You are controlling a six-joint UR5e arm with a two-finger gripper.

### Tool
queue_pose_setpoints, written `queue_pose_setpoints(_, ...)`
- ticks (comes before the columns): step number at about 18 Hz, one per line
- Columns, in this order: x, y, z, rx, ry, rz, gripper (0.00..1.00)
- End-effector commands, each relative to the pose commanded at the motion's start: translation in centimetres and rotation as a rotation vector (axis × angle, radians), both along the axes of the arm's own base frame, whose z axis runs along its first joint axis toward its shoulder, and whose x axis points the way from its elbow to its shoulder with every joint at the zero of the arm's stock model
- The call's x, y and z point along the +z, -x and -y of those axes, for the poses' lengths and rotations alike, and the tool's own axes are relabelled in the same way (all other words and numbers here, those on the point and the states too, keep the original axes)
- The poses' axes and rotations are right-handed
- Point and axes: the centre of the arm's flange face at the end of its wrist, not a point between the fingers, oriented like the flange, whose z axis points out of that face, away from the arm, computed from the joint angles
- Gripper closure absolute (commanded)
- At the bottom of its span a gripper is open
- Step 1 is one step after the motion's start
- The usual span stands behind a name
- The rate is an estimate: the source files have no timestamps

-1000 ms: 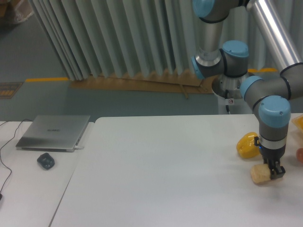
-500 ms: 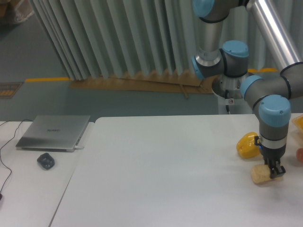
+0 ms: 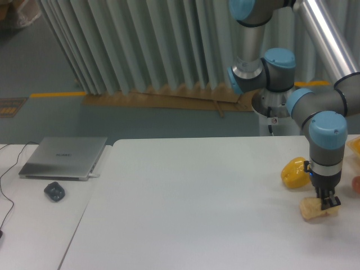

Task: Place the bread in the basket
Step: 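Close the gripper around the bread roll, then lift the bread roll and carry it toward the basket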

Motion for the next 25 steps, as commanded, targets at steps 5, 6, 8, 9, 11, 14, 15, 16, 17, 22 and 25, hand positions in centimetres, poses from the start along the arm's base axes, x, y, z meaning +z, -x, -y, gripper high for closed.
queue_pose_setpoints(5,0.0,0.1,0.1,0.000,0.000,0.000,0.75)
queue_pose_setpoints(6,0.1,0.0,0.1,0.000,-0.001,0.001,0.75)
queue_pose_setpoints(8,0.6,0.1,0.2,0.002,-0.009,-0.004,0.75)
queue_pose_setpoints(9,0.9,0.1,0.2,0.002,-0.012,-0.008,0.75)
queue_pose_setpoints(11,1.4,0.3,0.4,0.006,-0.012,-0.014,0.75)
queue_pose_setpoints(14,2.4,0.6,0.9,0.015,-0.018,-0.019,0.75)
queue_pose_setpoints(15,2.6,0.6,1.1,0.015,-0.017,-0.018,0.75)
queue_pose_setpoints(16,2.9,0.6,1.3,0.015,-0.018,-0.022,0.75)
queue_pose_setpoints(17,3.4,0.7,1.6,0.018,-0.021,-0.026,0.75)
queue_pose_setpoints(22,6.5,1.8,3.8,0.051,-0.012,-0.006,0.75)
queue_pose_setpoints(25,7.5,2.3,4.6,0.051,-0.010,-0.002,0.75)
